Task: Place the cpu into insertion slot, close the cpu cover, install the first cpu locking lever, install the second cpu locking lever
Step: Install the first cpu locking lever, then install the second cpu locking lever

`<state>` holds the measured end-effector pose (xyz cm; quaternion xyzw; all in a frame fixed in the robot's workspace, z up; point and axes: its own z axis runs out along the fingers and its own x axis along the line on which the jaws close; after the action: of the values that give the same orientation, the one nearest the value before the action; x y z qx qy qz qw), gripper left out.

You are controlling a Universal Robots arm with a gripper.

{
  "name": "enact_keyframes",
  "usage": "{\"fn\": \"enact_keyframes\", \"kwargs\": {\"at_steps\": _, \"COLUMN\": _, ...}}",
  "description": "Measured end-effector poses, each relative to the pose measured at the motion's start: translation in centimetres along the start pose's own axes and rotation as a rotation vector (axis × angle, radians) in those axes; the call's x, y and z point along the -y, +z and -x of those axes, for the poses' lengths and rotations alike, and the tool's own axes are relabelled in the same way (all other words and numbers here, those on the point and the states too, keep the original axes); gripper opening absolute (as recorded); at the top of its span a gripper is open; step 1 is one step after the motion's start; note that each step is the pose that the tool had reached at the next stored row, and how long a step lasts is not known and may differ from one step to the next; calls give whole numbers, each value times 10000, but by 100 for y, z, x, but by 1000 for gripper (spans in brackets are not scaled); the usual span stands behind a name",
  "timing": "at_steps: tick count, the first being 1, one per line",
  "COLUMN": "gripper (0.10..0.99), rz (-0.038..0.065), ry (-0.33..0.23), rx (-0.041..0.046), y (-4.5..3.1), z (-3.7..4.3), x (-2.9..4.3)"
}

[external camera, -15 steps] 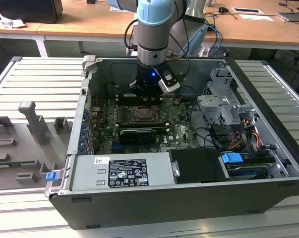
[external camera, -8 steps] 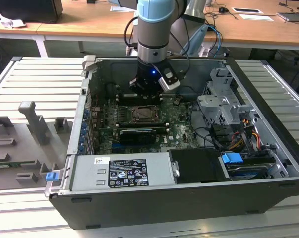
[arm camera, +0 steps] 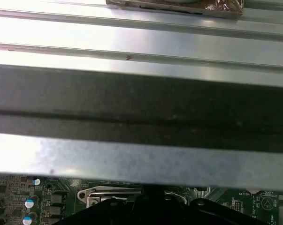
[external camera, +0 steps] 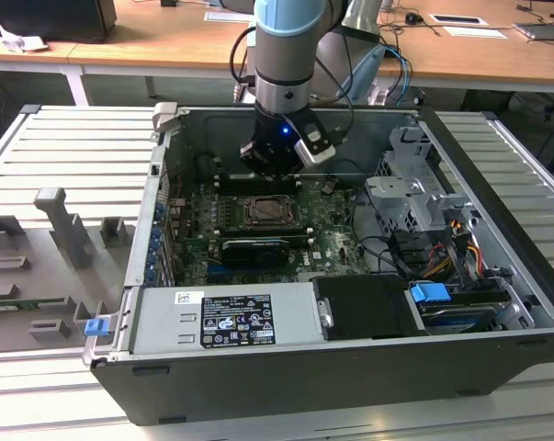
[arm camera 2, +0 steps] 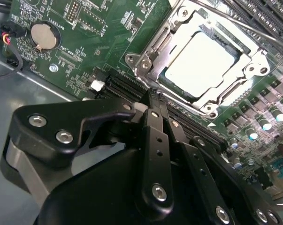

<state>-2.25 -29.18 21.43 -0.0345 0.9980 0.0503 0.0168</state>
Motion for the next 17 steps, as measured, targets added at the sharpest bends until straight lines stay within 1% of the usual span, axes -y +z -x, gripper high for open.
{"fn": "enact_keyframes", "kwargs": {"at_steps": 17, "gripper": 106, "rz": 0, "ry": 1, "rx": 1, "y": -4, "z": -3, "x": 44}}
